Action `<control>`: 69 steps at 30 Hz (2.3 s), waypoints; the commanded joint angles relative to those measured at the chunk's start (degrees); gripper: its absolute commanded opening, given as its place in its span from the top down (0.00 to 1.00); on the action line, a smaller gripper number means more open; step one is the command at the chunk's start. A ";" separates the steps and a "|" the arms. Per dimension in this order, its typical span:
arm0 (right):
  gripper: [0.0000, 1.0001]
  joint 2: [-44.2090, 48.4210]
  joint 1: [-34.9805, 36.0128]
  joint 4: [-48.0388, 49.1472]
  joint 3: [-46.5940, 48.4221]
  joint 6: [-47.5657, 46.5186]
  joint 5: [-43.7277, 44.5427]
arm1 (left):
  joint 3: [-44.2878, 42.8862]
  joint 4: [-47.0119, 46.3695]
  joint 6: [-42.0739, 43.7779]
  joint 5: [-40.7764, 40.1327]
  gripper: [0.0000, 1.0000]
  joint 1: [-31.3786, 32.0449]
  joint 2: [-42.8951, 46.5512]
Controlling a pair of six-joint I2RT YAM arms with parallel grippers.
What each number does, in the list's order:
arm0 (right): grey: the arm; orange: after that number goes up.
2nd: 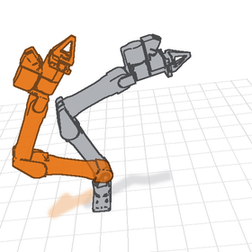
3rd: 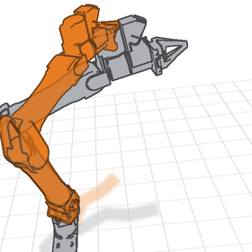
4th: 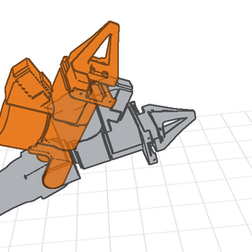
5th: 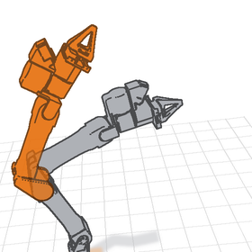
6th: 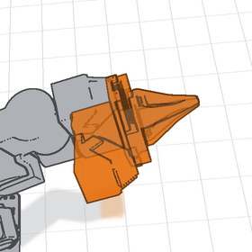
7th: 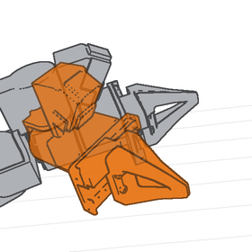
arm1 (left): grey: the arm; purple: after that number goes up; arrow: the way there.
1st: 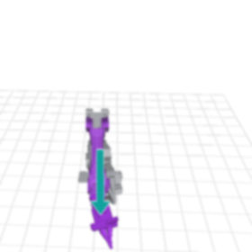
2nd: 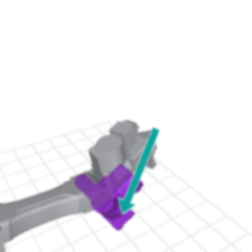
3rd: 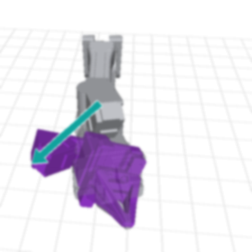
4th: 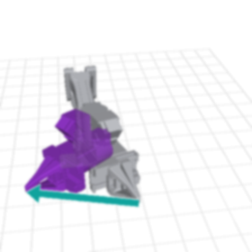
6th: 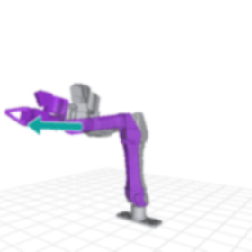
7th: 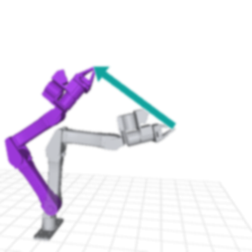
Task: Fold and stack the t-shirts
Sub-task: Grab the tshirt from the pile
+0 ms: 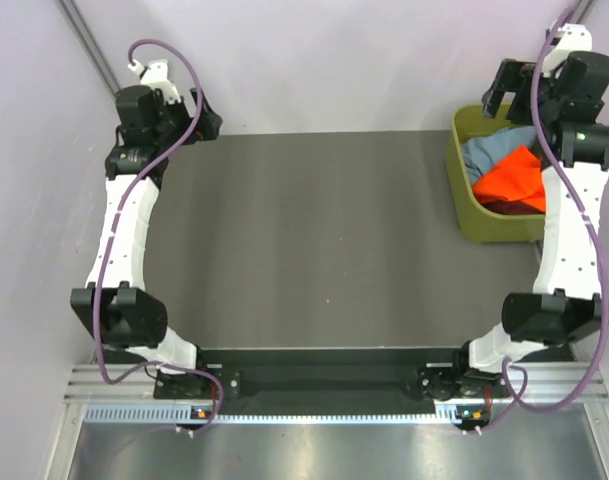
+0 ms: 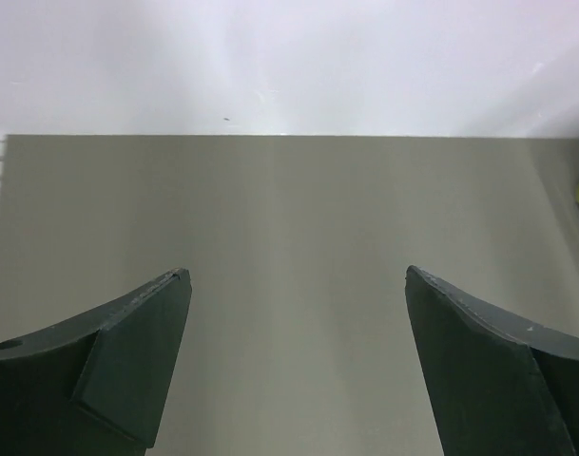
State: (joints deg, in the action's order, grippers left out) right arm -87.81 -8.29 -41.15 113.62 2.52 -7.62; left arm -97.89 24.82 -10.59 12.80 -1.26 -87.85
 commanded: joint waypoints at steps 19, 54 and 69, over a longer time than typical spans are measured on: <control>0.00 -34.09 -2.87 5.38 20.68 1.43 -0.55 | -0.20 6.65 4.53 11.35 0.02 4.68 -13.22; 1.00 -35.17 -5.33 6.78 20.06 -3.32 9.38 | 1.92 4.09 -8.22 -5.07 0.01 12.60 -17.18; 0.96 -7.29 7.84 1.61 16.47 -1.12 -16.99 | 16.48 3.17 -9.08 35.62 0.01 4.28 -4.36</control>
State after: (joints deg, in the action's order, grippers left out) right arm -98.89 -6.35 -38.72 131.26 0.64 -13.89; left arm -84.20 36.51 -15.40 38.20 8.56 -100.44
